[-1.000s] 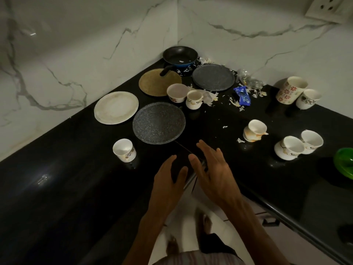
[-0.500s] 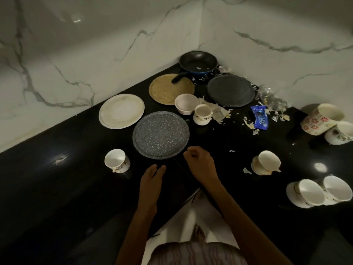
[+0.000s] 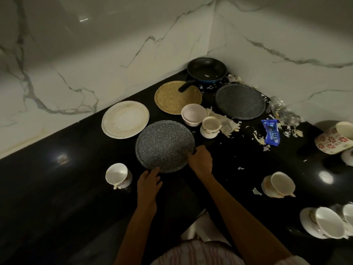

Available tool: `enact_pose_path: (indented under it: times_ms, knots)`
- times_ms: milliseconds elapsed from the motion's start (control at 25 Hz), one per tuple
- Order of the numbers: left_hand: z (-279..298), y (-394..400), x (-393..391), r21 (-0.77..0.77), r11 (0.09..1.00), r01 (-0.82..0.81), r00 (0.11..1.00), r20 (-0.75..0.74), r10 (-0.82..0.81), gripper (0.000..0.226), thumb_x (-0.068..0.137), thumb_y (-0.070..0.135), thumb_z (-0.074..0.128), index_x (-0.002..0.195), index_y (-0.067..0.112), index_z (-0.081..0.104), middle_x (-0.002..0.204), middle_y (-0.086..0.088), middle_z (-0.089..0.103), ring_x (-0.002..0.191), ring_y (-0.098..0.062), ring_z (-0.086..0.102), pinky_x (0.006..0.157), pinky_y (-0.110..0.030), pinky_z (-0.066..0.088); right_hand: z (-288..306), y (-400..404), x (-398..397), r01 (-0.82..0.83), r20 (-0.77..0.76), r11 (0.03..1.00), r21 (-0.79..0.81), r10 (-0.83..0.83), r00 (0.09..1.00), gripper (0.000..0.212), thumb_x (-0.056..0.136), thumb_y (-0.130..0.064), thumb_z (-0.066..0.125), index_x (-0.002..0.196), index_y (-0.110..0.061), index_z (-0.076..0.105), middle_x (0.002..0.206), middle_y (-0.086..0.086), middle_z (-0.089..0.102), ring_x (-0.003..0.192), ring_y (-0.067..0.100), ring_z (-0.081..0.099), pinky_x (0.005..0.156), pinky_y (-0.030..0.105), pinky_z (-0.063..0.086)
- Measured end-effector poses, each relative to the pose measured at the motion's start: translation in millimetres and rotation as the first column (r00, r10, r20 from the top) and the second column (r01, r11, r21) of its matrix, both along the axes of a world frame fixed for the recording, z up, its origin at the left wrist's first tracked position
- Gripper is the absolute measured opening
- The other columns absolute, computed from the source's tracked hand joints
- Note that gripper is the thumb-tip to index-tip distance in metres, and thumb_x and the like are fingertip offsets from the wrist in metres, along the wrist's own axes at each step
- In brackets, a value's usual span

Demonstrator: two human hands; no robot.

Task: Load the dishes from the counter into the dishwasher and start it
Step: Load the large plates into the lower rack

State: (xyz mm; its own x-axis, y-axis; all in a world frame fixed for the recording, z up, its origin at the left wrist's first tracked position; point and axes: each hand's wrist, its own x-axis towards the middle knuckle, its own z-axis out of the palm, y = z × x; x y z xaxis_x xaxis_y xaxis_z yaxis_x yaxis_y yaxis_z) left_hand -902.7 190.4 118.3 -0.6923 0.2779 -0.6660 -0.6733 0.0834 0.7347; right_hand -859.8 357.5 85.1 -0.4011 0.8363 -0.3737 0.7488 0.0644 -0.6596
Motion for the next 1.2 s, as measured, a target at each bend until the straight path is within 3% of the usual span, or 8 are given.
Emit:
enact_pose_path:
  times_ms: [160,360,440,560,760,920,1040,1200]
  knots:
    - [-2.7,-4.6,-11.6,0.027,0.997,-0.066,0.996,0.065,0.064,0.043,0.098,0.017,0.054,0.139,0.008,0.046,0.132,-0.01,0.054,0.115,-0.024,0.055,0.096,-0.037,0.047,7.6,4.1,10.5,-0.01,-0.125,0.982,-0.187,-0.014,0.992,0.031,0.087,-0.036,0.065,0.094,-0.01,0.049,0.092,0.008,0.062,0.073,0.016,0.062,0.063,0.035,0.055]
    - [-1.7,-15.4,-14.2,0.064,0.996,-0.057,0.995,0.089,0.051,0.009,0.096,0.017,0.056,0.105,0.02,0.058,0.114,-0.006,0.064,0.106,-0.024,0.061,0.086,-0.036,0.051,35.0,-19.5,48.8,-0.022,-0.332,0.852,-0.523,-0.179,0.926,0.02,0.094,-0.019,0.063,0.101,-0.015,0.045,0.11,0.008,0.057,0.088,0.02,0.067,0.06,0.025,0.058]
    - [-6.5,-15.2,-10.8,0.052,0.997,-0.059,0.993,0.101,0.054,0.02,0.096,0.018,0.056,0.116,0.015,0.058,0.12,-0.007,0.063,0.108,-0.026,0.061,0.085,-0.038,0.052,37.7,-24.6,63.3,0.02,-0.311,0.837,-0.546,-0.225,0.923,0.019,0.094,-0.013,0.062,0.099,-0.015,0.044,0.111,0.012,0.058,0.089,0.024,0.069,0.06,0.025,0.057]
    - [-10.2,-12.8,-1.1,0.026,0.994,-0.106,0.989,0.111,0.102,0.043,0.098,0.019,0.053,0.14,0.013,0.044,0.134,-0.005,0.054,0.118,-0.028,0.055,0.092,-0.044,0.049,47.0,-33.5,81.2,-0.027,-0.269,0.863,-0.505,-0.127,0.955,0.018,0.095,-0.012,0.06,0.105,-0.013,0.045,0.102,0.012,0.065,0.076,0.022,0.072,0.062,0.027,0.059]
    - [7.6,-9.7,3.3,0.073,0.986,-0.148,0.989,0.042,0.145,0.042,0.102,0.019,0.045,0.143,0.015,0.042,0.139,-0.006,0.051,0.121,-0.027,0.051,0.099,-0.044,0.044,90.2,3.3,102.2,-0.217,-0.257,0.82,-0.529,0.089,0.962,0.024,0.096,-0.025,0.059,0.109,-0.004,0.057,0.093,0.017,0.072,0.075,0.024,0.07,0.066,0.029,0.058]
    - [23.6,-4.7,-3.7,0.123,0.985,-0.121,0.987,-0.092,0.133,0.041,0.102,0.017,0.043,0.143,0.02,0.041,0.116,0.006,0.055,0.113,-0.019,0.051,0.091,-0.038,0.045,88.1,101.6,94.3,0.091,-0.313,0.889,-0.448,-0.252,0.916,0.017,0.096,-0.028,0.058,0.098,-0.013,0.064,0.097,0.01,0.071,0.074,0.018,0.068,0.064,0.029,0.056]
    - [27.6,1.2,-6.8,0.142,0.984,-0.108,0.989,-0.082,0.121,0.04,0.102,0.018,0.044,0.141,0.018,0.043,0.113,0.008,0.057,0.112,-0.018,0.053,0.092,-0.038,0.045,58.3,177.6,70.9,0.297,-0.326,0.73,-0.616,-0.579,0.747,0.014,0.099,-0.018,0.054,0.105,-0.007,0.06,0.104,0.012,0.066,0.079,0.018,0.066,0.06,0.029,0.057]
    - [32.6,7.3,-9.4,0.155,0.982,-0.104,0.992,-0.057,0.114,0.038,0.101,0.019,0.044,0.14,0.019,0.044,0.105,0.011,0.058,0.096,-0.01,0.056,0.084,-0.036,0.046,30.2,231.7,45.0,0.375,-0.279,0.603,-0.704,-0.72,0.635,0.029,0.094,-0.016,0.062,0.118,-0.001,0.054,0.103,0.014,0.06,0.076,0.022,0.064,0.046,0.028,0.057]
